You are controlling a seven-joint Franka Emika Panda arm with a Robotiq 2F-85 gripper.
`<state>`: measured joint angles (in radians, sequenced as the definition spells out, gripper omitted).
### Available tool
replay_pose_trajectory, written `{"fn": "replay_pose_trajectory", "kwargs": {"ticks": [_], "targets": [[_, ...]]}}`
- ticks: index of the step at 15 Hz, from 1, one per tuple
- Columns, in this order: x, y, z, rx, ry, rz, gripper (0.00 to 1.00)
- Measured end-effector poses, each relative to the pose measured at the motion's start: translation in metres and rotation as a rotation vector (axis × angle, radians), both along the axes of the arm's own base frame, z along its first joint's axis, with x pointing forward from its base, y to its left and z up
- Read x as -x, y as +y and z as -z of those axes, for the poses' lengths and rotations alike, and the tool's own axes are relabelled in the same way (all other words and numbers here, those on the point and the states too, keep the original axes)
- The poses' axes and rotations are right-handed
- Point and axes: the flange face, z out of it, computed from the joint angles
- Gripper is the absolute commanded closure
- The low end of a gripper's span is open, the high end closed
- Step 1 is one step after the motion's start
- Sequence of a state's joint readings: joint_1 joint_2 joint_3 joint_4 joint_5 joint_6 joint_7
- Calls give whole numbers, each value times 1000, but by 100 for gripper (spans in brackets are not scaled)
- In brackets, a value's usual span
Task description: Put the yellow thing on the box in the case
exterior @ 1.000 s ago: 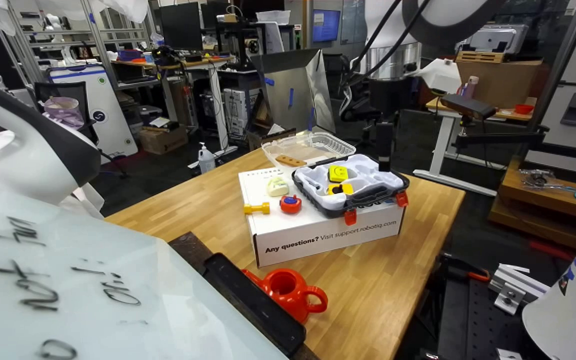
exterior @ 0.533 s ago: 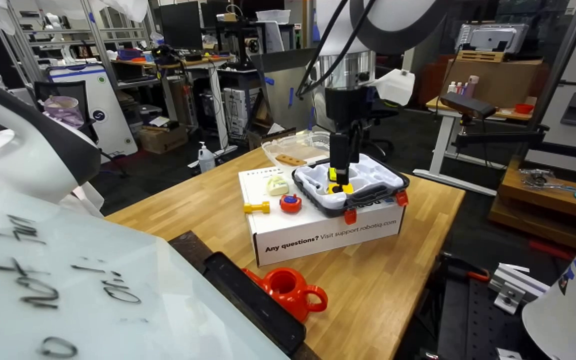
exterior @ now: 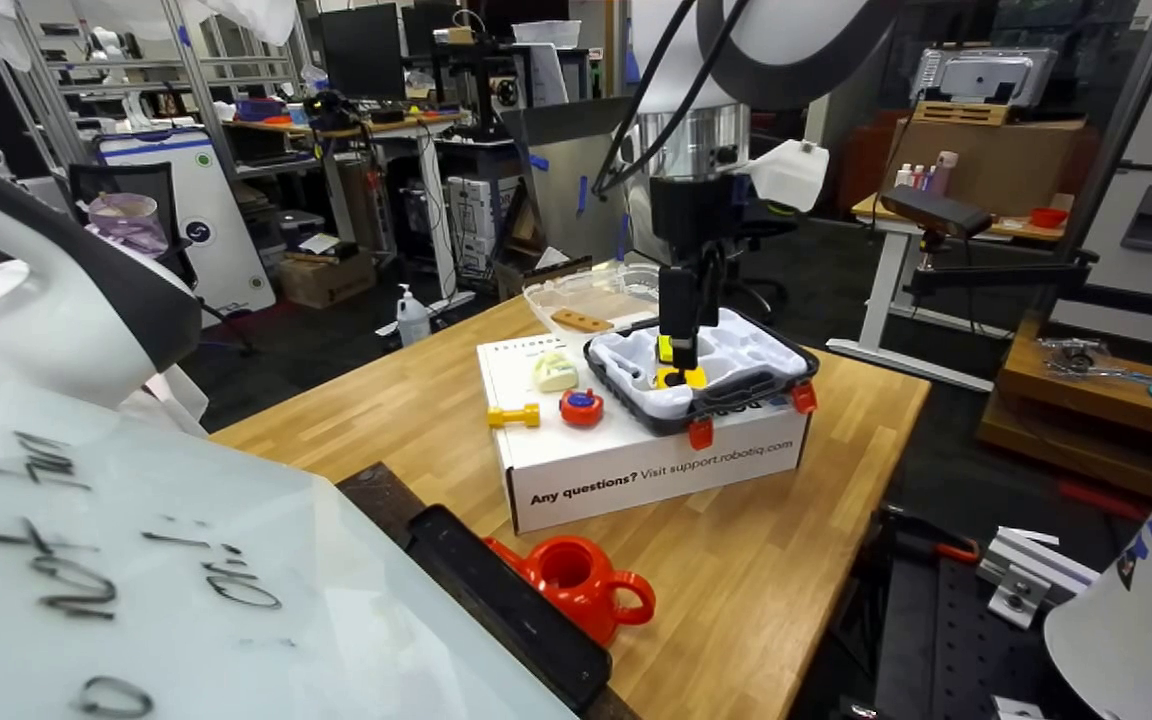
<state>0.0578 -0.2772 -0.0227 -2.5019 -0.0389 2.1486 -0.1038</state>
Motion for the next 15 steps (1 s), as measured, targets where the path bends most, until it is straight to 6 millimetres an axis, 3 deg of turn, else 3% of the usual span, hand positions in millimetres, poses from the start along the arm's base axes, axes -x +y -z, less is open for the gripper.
{"fn": "replay_pose_trajectory", "kwargs": {"ticks": [5,10,15], "targets": [[-6,7,-4,-11,-38,-10,0],[-50,45,-20,-14,-156,-124,0],[-96,77,-5,5,-149,-292,0]]}}
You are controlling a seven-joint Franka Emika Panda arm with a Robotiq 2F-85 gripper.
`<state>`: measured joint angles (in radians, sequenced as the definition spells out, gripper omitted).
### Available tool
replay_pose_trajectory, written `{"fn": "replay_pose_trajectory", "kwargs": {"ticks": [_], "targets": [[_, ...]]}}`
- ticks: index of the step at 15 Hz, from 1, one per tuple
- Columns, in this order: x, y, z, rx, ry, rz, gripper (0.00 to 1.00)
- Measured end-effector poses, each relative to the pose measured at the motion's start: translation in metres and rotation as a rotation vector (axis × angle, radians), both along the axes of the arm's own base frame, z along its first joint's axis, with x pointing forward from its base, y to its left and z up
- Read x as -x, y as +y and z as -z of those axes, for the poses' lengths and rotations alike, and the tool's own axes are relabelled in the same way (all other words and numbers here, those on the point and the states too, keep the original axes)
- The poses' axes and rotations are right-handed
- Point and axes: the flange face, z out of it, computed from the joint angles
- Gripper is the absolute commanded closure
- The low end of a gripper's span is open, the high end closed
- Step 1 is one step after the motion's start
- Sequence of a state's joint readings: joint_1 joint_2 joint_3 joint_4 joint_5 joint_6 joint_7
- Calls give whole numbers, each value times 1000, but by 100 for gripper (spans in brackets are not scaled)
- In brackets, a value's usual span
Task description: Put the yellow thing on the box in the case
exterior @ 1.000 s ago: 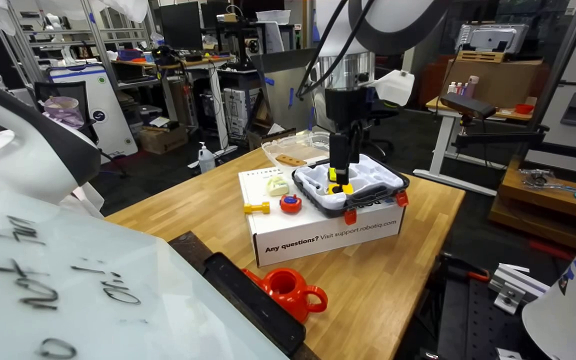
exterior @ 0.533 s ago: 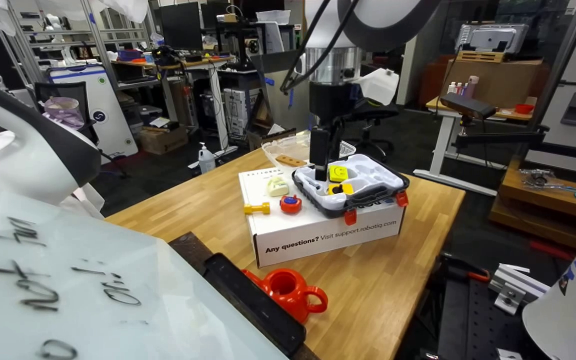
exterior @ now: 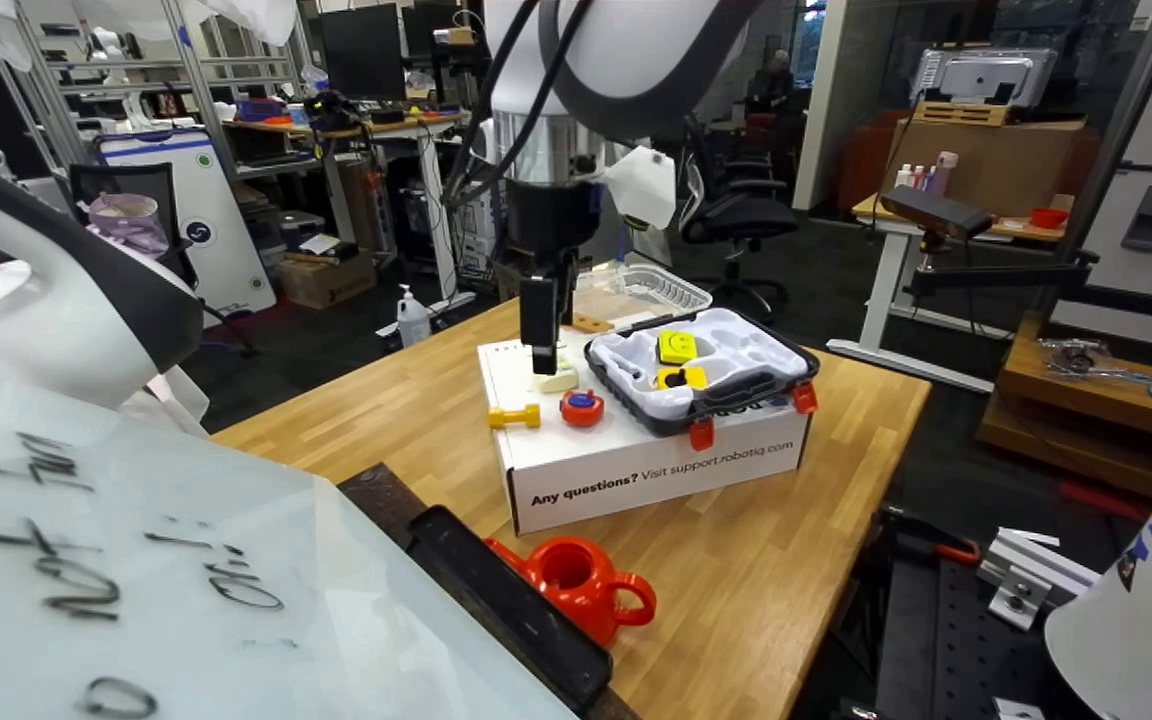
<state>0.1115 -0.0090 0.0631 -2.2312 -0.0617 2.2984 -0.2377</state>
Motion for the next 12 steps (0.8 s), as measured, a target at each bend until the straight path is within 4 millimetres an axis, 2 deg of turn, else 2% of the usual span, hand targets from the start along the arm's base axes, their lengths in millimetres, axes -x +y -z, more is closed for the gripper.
{"fn": "replay_pose_trajectory", "kwargs": {"ticks": [2,12], "targets": [[-7,1,3,2,4,-17,0],[-6,-1,7,3,10,-16,0]]}}
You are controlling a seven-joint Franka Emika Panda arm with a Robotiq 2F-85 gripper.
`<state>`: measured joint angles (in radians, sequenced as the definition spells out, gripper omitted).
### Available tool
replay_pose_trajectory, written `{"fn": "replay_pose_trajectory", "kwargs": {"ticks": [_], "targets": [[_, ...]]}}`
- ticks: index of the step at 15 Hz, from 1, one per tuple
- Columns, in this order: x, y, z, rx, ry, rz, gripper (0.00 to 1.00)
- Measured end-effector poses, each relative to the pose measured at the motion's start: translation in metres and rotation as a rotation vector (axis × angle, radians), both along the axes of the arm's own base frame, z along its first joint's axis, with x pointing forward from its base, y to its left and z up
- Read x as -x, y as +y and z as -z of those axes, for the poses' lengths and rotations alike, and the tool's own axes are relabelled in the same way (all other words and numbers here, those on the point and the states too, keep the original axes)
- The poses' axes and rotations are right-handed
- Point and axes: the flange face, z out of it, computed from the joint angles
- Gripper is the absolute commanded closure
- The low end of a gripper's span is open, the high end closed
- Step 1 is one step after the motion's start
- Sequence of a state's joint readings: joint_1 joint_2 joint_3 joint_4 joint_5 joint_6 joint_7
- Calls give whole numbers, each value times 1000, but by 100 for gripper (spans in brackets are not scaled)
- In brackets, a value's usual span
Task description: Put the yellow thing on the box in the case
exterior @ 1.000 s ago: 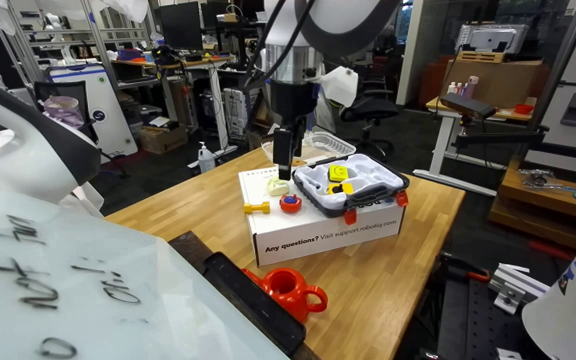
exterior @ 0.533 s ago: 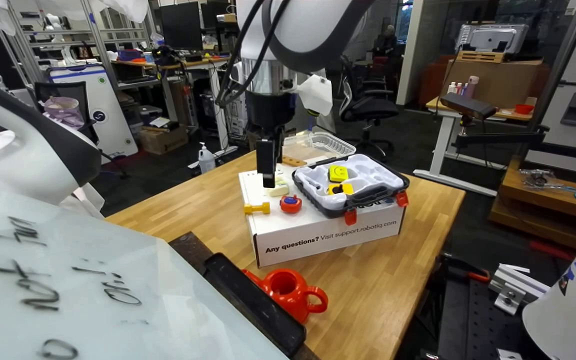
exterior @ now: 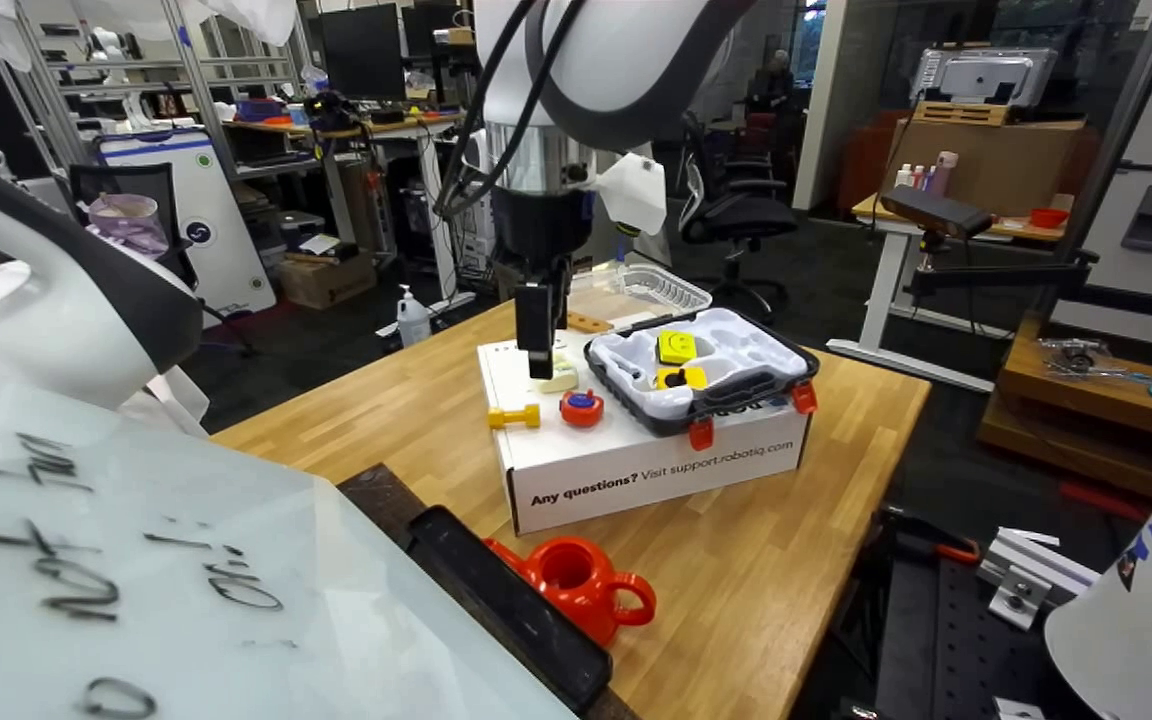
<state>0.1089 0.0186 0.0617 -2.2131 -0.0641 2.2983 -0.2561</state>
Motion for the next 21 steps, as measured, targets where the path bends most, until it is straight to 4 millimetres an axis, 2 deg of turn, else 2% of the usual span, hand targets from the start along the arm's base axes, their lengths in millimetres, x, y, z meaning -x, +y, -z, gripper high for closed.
{"fn": "replay_pose_trajectory", "kwargs": {"ticks": [5,13,15,21], "targets": [[-13,-20,29,37,41,-45,0],[-63,-23,60,41,69,-296,0],[-71,-23,65,40,71,-308,0],[-72,-21,64,38,72,-313,0]]}}
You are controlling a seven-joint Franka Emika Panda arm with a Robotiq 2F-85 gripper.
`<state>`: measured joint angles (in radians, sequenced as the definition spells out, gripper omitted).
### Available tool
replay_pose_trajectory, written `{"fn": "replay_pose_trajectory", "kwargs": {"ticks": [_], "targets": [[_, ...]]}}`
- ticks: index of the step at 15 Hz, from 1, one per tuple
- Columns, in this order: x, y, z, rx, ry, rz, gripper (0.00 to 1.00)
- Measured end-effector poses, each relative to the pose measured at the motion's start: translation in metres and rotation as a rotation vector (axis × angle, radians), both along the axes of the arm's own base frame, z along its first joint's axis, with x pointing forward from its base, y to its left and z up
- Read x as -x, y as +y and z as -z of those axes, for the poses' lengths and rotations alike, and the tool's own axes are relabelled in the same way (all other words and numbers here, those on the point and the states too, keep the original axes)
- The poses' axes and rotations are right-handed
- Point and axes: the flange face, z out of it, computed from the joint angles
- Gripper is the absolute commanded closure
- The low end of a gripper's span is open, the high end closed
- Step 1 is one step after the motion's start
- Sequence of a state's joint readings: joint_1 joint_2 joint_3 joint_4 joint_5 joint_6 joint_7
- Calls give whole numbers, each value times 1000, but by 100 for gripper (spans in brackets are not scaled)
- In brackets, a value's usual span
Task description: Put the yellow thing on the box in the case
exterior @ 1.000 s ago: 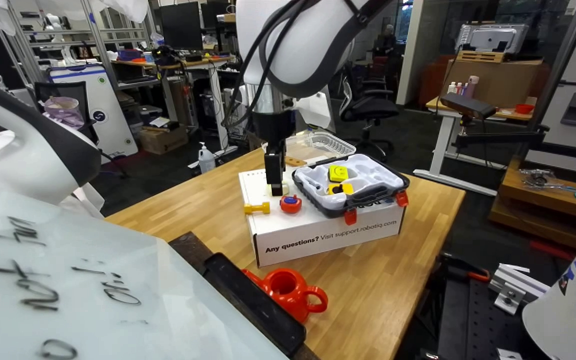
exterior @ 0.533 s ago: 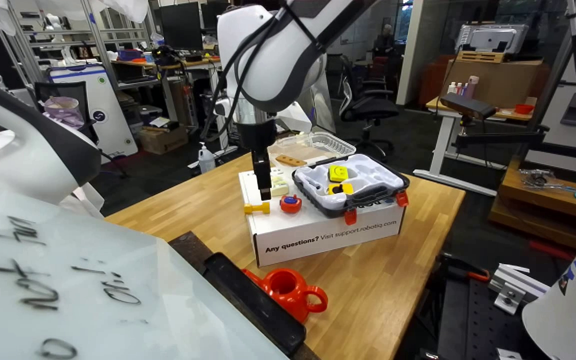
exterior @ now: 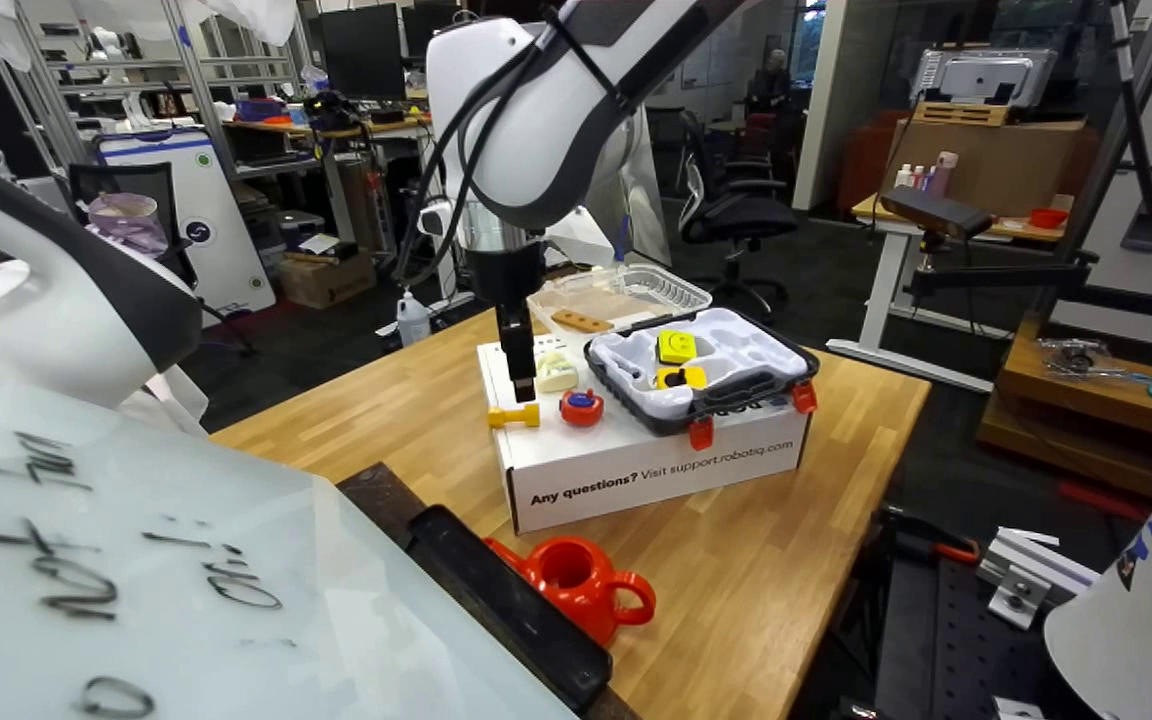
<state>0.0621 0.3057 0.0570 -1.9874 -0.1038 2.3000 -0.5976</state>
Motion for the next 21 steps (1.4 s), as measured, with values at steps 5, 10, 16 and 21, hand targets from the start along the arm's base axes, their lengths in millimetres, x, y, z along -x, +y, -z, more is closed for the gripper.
{"fn": "replay_pose_trajectory", "kwargs": {"ticks": [5,10,16,21], "targets": [[-3,1,0,-5,-19,17,0],[-19,-18,22,10,-11,76,0],[-42,-20,55,6,10,83,0],[-55,-22,63,3,6,88,0]]}}
